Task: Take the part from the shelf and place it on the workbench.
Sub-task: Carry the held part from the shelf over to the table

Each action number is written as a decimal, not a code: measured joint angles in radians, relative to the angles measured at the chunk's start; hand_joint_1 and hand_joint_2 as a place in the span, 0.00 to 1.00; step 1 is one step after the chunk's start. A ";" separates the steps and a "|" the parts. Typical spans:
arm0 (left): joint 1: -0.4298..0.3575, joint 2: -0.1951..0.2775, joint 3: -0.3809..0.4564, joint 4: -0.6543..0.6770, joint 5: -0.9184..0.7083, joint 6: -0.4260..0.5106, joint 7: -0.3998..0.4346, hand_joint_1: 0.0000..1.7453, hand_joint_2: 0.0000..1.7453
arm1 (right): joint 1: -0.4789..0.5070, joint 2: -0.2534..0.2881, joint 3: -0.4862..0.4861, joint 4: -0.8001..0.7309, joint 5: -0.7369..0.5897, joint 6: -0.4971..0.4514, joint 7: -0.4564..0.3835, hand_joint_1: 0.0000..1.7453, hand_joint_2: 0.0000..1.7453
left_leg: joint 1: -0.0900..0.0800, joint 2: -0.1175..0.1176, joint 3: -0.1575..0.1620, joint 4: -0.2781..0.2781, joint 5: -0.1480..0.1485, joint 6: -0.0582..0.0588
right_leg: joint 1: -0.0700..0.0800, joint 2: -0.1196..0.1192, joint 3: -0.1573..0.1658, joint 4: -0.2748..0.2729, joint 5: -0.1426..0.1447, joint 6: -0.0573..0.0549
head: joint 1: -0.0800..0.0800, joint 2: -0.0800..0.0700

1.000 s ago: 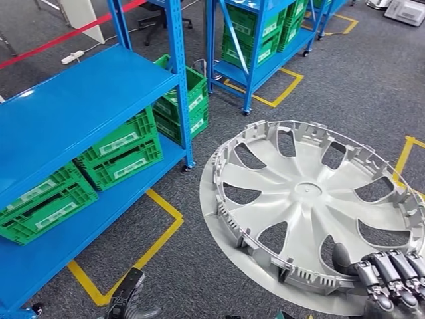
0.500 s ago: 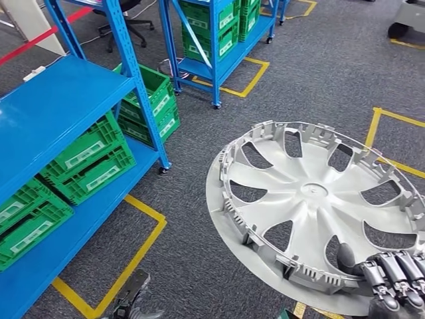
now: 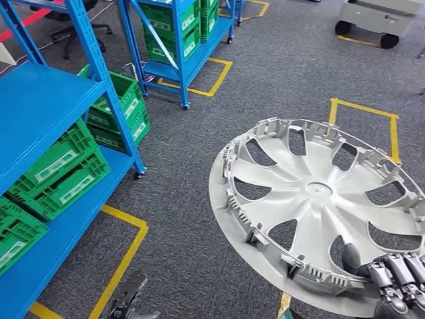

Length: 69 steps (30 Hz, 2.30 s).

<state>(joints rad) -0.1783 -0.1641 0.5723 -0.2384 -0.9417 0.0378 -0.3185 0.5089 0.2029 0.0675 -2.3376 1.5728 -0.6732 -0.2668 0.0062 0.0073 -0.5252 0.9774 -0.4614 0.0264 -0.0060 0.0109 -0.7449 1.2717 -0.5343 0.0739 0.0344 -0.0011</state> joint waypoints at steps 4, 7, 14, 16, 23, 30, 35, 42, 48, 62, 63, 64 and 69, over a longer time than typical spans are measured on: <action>-0.002 0.004 -0.002 0.000 0.001 0.000 0.000 0.00 1.00 | -0.001 0.000 0.001 0.000 0.000 0.000 0.004 1.00 1.00 | -0.001 0.045 0.003 0.000 -0.004 -0.003 | -0.002 -0.022 0.077 -0.107 0.062 -0.001 | 0.001 0.000; -0.006 0.005 -0.004 0.000 0.002 -0.001 -0.003 0.00 1.00 | -0.005 0.000 0.004 -0.001 0.000 0.000 0.008 1.00 1.00 | -0.006 0.068 0.008 0.001 -0.008 -0.016 | 0.006 -0.066 0.169 -0.265 0.100 -0.015 | -0.001 0.000; -0.012 0.003 -0.007 0.000 0.004 -0.010 -0.010 0.00 1.00 | -0.013 0.000 0.008 -0.005 0.001 0.000 0.012 1.00 1.00 | 0.000 0.015 -0.058 0.146 -0.100 -0.044 | 0.004 -0.011 0.159 -0.274 0.112 -0.054 | -0.006 0.000; -0.008 0.004 -0.007 0.000 0.004 -0.011 -0.010 0.00 1.00 | -0.016 0.000 0.010 -0.005 0.001 0.000 0.012 1.00 1.00 | 0.000 0.002 -0.123 0.279 -0.149 -0.044 | 0.005 0.012 0.156 -0.274 0.114 -0.057 | -0.006 0.000; -0.008 0.005 -0.007 0.000 0.004 -0.011 -0.010 0.00 1.00 | -0.018 0.000 0.015 -0.006 0.001 0.000 0.012 1.00 1.00 | 0.007 -0.082 -0.021 0.026 0.000 -0.034 | 0.004 0.096 0.140 -0.261 0.122 -0.039 | -0.005 0.000; -0.011 0.001 -0.013 0.000 0.003 -0.010 -0.010 0.00 1.00 | -0.019 0.000 0.016 -0.008 0.001 0.000 0.017 1.00 1.00 | 0.002 -0.014 -0.021 0.013 0.006 -0.006 | 0.002 0.008 0.031 -0.068 0.023 -0.003 | 0.009 0.000; -0.009 -0.001 -0.027 0.000 -0.004 -0.004 -0.007 0.00 1.00 | -0.018 0.000 0.015 -0.008 0.001 0.000 0.027 1.00 1.00 | 0.000 0.046 -0.016 0.014 0.000 -0.008 | 0.000 -0.021 0.061 -0.091 0.060 0.000 | 0.009 0.000; -0.009 0.001 -0.030 -0.001 0.013 0.001 -0.001 0.00 1.00 | -0.031 0.000 0.021 -0.005 0.001 0.000 0.037 1.00 1.00 | -0.004 0.073 -0.014 0.030 -0.022 -0.040 | 0.010 -0.030 0.149 -0.260 0.108 -0.045 | 0.007 0.000; 0.005 0.019 -0.027 -0.001 0.035 -0.004 -0.022 0.00 1.00 | -0.082 0.000 0.049 0.023 0.001 0.000 0.044 1.00 1.00 | -0.001 -0.001 -0.152 0.300 -0.127 -0.048 | 0.006 0.035 0.150 -0.265 0.114 -0.060 | 0.001 0.000; 0.005 0.014 -0.030 -0.001 0.022 -0.005 -0.021 0.00 1.00 | -0.076 -0.001 0.062 0.033 0.000 0.000 0.067 1.00 1.00 | 0.001 0.007 -0.036 0.024 0.009 -0.007 | -0.001 0.000 -0.007 0.015 -0.008 -0.004 | 0.011 0.000; 0.006 0.013 -0.030 -0.001 0.020 -0.004 -0.019 0.00 1.00 | -0.073 -0.002 0.062 0.033 0.000 0.000 0.069 1.00 1.00 | 0.000 0.020 -0.035 0.024 0.007 -0.007 | -0.001 -0.003 -0.017 0.036 -0.008 -0.004 | 0.012 0.000; 0.005 0.011 -0.031 -0.001 0.019 -0.002 -0.018 0.00 1.00 | -0.070 -0.002 0.061 0.033 0.000 0.000 0.070 1.00 1.00 | 0.000 0.031 -0.033 0.024 0.005 -0.007 | -0.001 -0.005 -0.006 0.016 0.011 -0.004 | 0.012 0.000; 0.003 0.004 -0.036 -0.001 0.016 0.001 -0.017 0.00 1.00 | -0.068 -0.003 0.059 0.027 0.000 0.000 0.072 1.00 1.00 | -0.007 0.074 -0.015 0.025 -0.013 -0.024 | 0.012 -0.073 0.140 -0.244 0.104 -0.026 | 0.010 0.000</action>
<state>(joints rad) -0.1755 -0.1599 0.5366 -0.2392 -0.9256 0.0388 -0.3356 0.4413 0.1999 0.1269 -2.3108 1.5730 -0.6729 -0.1949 -0.0013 0.0816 -0.5400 1.0027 -0.4747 0.0020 0.0056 -0.0623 -0.6052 1.0279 -0.4300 0.0478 0.0444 -0.0011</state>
